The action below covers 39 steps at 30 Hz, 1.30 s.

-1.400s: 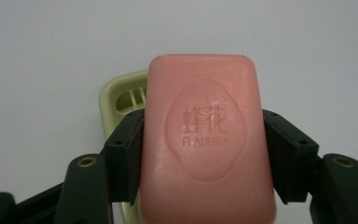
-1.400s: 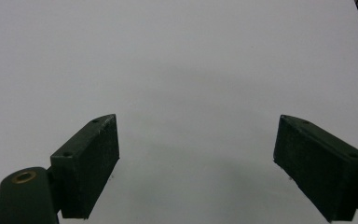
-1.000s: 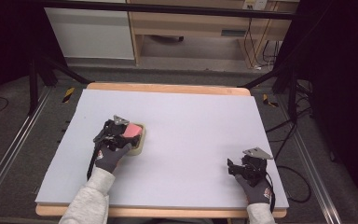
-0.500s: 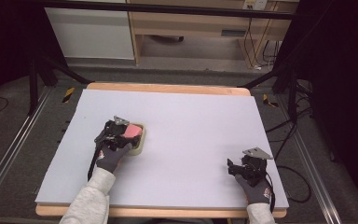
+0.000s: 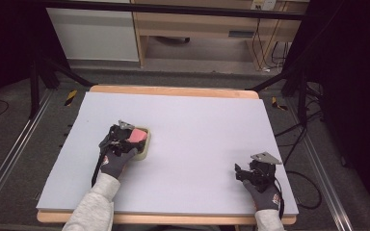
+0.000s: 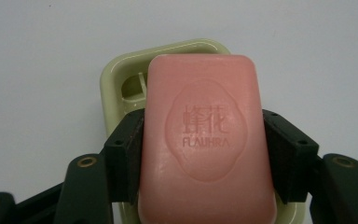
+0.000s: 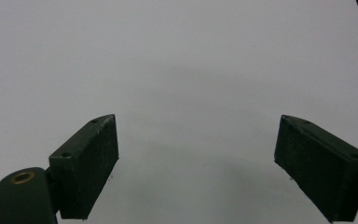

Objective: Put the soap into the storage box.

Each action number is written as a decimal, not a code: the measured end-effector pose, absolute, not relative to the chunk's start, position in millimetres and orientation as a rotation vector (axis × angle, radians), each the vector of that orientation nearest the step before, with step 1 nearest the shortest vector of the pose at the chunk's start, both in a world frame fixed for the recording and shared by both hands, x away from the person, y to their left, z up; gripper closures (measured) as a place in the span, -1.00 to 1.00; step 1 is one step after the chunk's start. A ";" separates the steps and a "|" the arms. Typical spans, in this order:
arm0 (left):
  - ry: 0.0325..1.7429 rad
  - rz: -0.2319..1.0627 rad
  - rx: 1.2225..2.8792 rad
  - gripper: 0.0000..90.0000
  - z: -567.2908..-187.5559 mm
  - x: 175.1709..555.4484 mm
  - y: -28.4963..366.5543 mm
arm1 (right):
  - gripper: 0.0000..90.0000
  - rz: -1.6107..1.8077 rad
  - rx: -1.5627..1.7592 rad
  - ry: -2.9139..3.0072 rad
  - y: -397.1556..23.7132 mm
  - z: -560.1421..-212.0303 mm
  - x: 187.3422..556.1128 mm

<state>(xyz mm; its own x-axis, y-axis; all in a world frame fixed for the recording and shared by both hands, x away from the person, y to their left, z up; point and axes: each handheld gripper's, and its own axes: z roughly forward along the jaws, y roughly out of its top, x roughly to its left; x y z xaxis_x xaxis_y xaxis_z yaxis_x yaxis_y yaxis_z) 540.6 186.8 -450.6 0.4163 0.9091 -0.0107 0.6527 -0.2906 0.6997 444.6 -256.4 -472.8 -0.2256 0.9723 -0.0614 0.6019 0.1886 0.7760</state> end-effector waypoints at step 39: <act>1.182 0.530 1.972 -0.47 -421.1 499.2 204.5 | -0.76 0.857 1.501 1.888 -258.9 -472.4 444.1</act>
<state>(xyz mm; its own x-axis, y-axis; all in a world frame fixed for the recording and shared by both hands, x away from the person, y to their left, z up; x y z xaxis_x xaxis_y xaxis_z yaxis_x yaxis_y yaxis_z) 499.2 204.5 -421.1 0.4849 0.8740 -0.0320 0.5572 -0.2806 0.7815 444.1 -258.9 -472.4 -0.2042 0.9779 -0.0453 0.6098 0.1633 0.7755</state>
